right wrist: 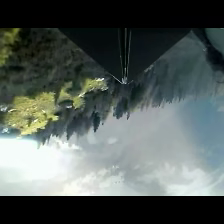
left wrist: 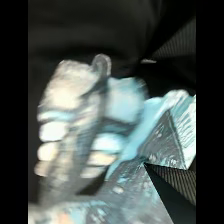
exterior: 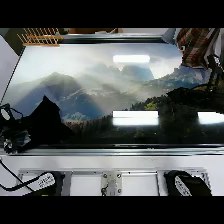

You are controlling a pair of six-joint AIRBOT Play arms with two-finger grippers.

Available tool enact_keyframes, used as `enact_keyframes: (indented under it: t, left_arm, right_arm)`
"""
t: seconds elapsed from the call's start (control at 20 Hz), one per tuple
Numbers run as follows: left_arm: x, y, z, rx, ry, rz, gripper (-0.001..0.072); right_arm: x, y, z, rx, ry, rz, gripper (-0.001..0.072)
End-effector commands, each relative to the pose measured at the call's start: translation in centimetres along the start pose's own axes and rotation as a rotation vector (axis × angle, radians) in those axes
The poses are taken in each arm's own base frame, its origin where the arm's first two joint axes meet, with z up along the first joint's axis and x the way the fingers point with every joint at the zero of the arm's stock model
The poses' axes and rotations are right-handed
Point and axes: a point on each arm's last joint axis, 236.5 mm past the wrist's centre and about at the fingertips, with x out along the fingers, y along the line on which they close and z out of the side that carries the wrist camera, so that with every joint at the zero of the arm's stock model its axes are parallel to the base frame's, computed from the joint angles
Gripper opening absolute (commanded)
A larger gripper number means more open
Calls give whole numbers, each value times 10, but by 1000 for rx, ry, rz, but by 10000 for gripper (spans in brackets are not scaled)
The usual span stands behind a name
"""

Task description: Fold the clothes and pants, and hang the long-sleeved shirts on hangers.

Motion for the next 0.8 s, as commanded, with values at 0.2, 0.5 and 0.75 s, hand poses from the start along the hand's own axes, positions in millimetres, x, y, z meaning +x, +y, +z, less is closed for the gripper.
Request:
enact_keyframes:
  t: [0.2,0.5,0.75]
  left_arm:
    - [-53,-51,30,48,-167,-102,13]
    - [-267,-235,-8,450,-560,-506,13]
    - [-325,-348,-147,801,-565,-770,13]
  right_arm:
    - [1,0,0,1,3,1,28]
    - [1,3,0,10,0,12,28]
    - [0,18,5,46,-18,79,27]
